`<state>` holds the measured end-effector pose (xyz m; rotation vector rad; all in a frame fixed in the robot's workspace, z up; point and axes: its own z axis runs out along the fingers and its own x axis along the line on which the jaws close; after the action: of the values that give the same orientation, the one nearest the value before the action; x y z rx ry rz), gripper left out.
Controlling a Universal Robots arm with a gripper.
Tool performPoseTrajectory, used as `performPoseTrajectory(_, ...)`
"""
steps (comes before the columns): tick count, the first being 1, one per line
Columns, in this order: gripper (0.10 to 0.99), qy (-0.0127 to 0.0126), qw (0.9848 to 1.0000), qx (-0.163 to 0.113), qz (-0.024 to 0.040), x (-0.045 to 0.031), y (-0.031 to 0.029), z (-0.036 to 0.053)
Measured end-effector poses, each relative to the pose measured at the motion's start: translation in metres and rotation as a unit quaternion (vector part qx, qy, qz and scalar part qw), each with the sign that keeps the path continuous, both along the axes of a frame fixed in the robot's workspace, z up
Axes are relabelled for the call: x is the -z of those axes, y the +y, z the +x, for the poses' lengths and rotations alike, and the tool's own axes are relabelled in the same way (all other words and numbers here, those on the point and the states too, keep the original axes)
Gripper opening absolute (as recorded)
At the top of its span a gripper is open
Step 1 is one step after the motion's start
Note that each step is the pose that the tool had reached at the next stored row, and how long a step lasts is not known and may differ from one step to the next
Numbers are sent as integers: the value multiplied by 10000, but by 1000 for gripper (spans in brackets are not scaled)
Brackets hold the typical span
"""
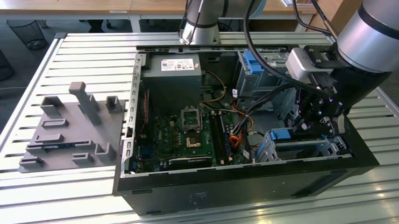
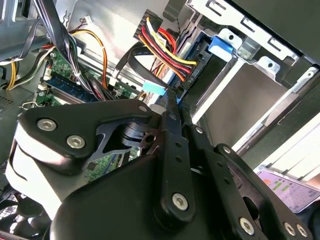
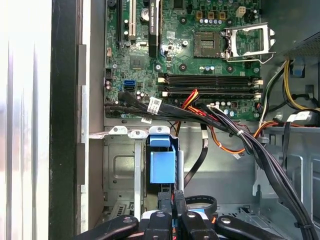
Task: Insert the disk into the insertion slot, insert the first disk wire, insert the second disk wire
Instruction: 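Insert the second disk wire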
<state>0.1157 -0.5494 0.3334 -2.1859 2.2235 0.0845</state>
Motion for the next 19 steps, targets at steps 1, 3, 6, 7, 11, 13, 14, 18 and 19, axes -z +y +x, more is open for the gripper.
performPoseTrajectory(1, 149, 0, 10000, 0, 0, 2, 0, 1)
performPoseTrajectory(3, 149, 0, 10000, 0, 1, 4, 0, 2)
performPoseTrajectory(6, 149, 0, 10000, 0, 1, 4, 0, 3)
performPoseTrajectory(7, 149, 0, 10000, 0, 2, 3, 0, 3)
performPoseTrajectory(11, 149, 0, 10000, 0, 1, -5, 0, 4)
performPoseTrajectory(13, 149, 0, 10000, 0, 1, -6, 0, 5)
performPoseTrajectory(14, 149, 0, 10000, 0, 1, -6, 0, 6)
performPoseTrajectory(18, 149, 0, 10000, 14, 1, -5, -3, 11)
performPoseTrajectory(19, 149, 0, 10000, 25, 3, -5, -7, 12)
